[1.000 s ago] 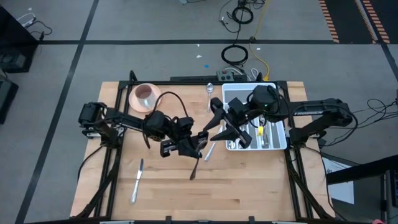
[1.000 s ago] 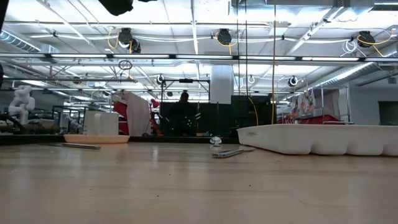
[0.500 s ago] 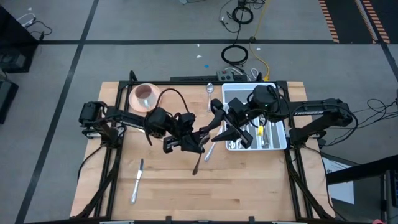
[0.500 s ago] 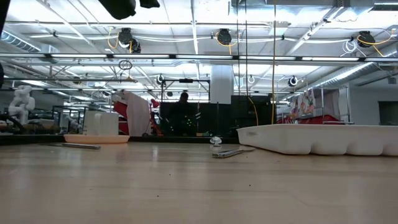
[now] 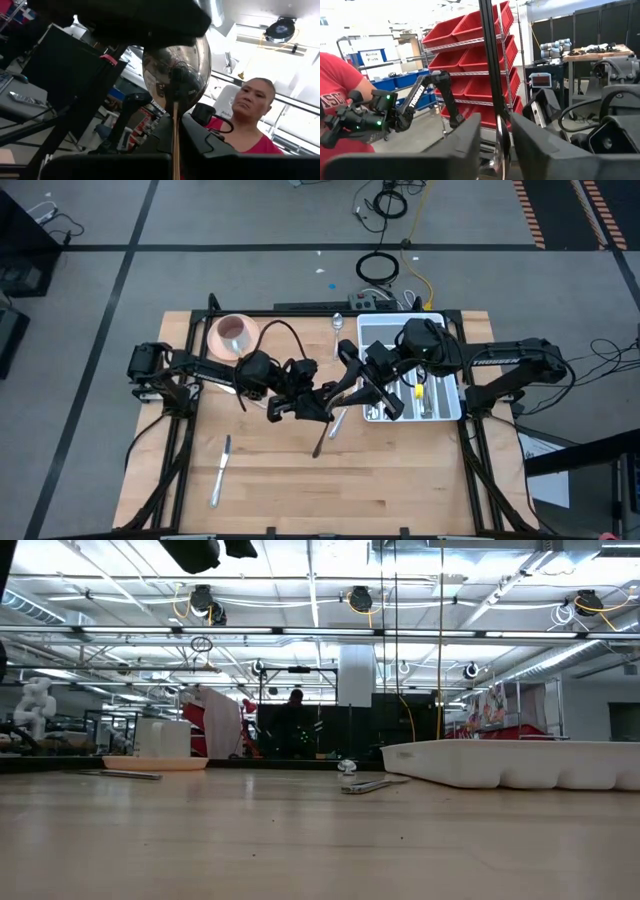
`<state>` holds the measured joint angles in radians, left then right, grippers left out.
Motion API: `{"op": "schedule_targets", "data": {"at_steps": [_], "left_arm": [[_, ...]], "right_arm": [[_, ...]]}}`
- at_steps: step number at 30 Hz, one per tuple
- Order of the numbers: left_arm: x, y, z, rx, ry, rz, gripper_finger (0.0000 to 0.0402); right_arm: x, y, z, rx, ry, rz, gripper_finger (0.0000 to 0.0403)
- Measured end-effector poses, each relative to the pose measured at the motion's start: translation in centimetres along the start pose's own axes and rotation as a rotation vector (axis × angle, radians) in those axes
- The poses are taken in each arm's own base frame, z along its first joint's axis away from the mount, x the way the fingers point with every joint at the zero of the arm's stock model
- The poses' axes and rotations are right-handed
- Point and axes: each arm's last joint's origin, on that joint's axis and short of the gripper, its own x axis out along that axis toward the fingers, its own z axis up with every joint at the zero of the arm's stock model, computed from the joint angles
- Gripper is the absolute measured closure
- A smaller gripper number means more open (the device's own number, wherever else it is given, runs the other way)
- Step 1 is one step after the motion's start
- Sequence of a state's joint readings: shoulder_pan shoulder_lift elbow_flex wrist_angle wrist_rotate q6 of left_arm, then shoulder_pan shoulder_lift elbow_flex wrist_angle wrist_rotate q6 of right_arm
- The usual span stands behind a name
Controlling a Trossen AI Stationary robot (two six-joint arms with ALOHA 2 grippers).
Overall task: Sort silverware
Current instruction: Put the silver spoon into the silverware rack
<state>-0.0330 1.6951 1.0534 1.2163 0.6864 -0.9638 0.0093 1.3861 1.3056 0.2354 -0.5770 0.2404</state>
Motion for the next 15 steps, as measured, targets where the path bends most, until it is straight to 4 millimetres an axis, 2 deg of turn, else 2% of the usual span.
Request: {"op": "schedule_targets", "data": {"at_steps": [6,15], "left_arm": [[0.00,0.02,0.01,-0.004,-0.005,0.004,0.0392],[0.02,0.01,0.02,0.001,-0.013,0.008,0.0392]], "right_arm": [[-0.04,-0.14,-0.25,-0.041,0.022,-0.017,0.0392],[-0.02,-0.13,-0.25,-0.103,0.023,-0.011,0.0401]]}}
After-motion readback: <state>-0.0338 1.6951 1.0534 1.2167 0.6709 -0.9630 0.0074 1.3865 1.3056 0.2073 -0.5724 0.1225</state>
